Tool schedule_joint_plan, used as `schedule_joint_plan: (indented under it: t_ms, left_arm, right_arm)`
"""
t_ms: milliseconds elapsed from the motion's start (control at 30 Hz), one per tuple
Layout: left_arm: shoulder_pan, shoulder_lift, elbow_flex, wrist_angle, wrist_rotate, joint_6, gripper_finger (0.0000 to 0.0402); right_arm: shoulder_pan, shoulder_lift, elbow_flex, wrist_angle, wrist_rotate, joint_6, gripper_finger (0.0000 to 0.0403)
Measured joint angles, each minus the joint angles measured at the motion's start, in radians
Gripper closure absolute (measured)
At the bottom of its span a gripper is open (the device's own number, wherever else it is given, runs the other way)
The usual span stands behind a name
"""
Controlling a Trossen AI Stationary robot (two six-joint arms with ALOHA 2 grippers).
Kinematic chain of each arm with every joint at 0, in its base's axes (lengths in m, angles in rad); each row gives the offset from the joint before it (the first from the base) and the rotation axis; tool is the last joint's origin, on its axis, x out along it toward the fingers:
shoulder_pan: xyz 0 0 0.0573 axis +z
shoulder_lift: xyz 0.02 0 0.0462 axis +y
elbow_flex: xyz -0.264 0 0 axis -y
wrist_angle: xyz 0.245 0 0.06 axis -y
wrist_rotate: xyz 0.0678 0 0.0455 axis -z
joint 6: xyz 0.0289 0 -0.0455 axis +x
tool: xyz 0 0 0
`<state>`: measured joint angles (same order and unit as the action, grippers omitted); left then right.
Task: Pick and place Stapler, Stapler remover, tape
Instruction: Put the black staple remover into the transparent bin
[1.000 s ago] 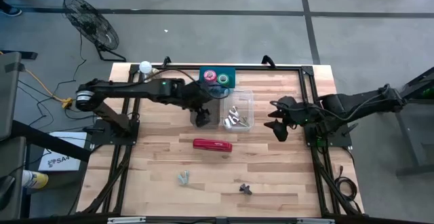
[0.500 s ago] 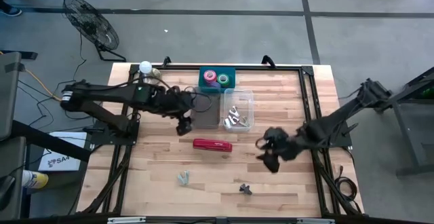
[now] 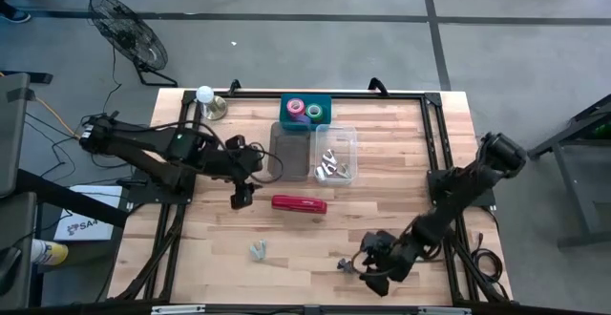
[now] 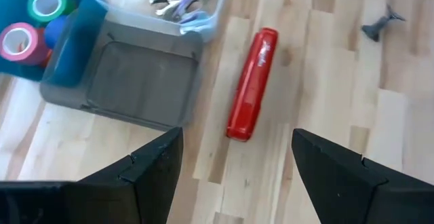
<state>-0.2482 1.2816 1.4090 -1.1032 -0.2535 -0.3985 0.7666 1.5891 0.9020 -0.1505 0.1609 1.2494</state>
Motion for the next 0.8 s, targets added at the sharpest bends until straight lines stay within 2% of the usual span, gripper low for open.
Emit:
schedule_joint_plan:
  t_ms: [300, 433, 633, 800]
  left_arm:
    - [-0.05, 0.0, 0.0, 0.001, 0.0, -0.013, 0.0131]
    - [-0.049, 0.0, 0.0, 0.0, 0.004, -0.026, 0.0131]
    - [-0.049, 0.0, 0.0, -0.004, 0.008, -0.026, 0.0131]
    - [-0.047, 0.0, 0.0, -0.015, 0.008, -0.026, 0.0131]
  right_arm:
    - [0.022, 0.153, -0.001, 0.165, -0.003, 0.022, 0.0173]
    - [0.022, 0.205, 0.0, 0.176, 0.019, 0.013, 0.0173]
    - [0.014, 0.23, 0.0, 0.179, 0.122, 0.004, 0.0173]
    - [-0.008, 0.23, 0.0, 0.182, 0.144, -0.042, 0.0174]
